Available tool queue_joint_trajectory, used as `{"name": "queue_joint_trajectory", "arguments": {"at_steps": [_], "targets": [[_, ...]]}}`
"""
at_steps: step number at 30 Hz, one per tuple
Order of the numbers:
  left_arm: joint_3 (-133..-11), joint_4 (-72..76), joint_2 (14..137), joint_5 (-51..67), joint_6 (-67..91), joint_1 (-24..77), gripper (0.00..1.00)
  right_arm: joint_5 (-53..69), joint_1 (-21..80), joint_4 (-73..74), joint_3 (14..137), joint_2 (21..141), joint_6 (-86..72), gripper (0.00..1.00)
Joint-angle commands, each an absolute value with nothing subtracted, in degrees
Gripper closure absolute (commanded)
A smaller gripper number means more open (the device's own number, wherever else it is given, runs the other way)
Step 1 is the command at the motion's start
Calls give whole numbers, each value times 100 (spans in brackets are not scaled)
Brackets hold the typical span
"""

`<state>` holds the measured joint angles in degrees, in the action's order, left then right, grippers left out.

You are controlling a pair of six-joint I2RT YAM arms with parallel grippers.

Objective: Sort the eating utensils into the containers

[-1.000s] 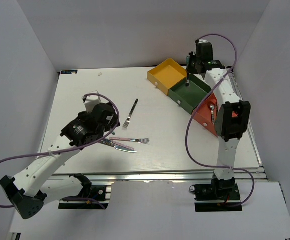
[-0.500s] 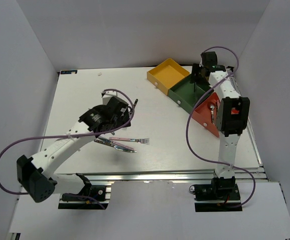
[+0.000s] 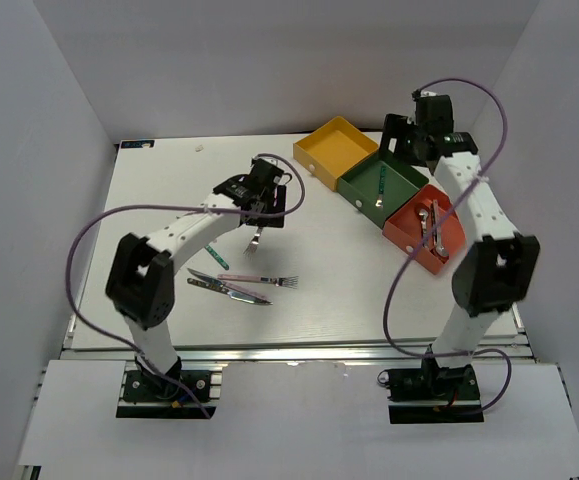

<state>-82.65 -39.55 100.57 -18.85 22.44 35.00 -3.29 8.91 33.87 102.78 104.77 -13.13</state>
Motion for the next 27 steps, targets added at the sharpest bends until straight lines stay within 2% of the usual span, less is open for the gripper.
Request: {"name": "queue_joint_trajectory", "arguments": {"at_steps": [1,8,12,13,14,15,16,19,25,27], "targets": [[-8735,-3507,10765,-1249,1609,3121,16,-255,1361,3279,9609,9555,-1634,11],[-9614,-3507,12233,-440,1274,2576,30,-114,1933,3577,8728,8545,-1635,11],[-9940,-3542,12787,-299,1370,2531,53,-132,2083,3560,8315,8297,-1679,11],[-9923,-3551,12840,-325,1388,2531,55,-71,2100,3560,8288,8227,-1687,11],[-9888,-3542,12858,-351,1423,2531,61,-53,2101,3533,8262,8192,-1705,11],[-9740,-3516,12850,-378,1467,2540,72,26,2101,3403,8175,8157,-1722,11],[-9634,-3498,12806,-413,1485,2540,75,313,2101,3306,8122,8113,-1810,11],[-9117,-3331,12517,-483,1573,2549,100,910,2083,2823,7815,7998,-2248,11],[-8439,-3077,11350,-10,1898,2584,100,2134,2074,1505,7155,8128,-3347,11],[-8245,-2805,10936,490,2038,2671,100,2433,2092,1241,7102,8305,-3988,11]]}}
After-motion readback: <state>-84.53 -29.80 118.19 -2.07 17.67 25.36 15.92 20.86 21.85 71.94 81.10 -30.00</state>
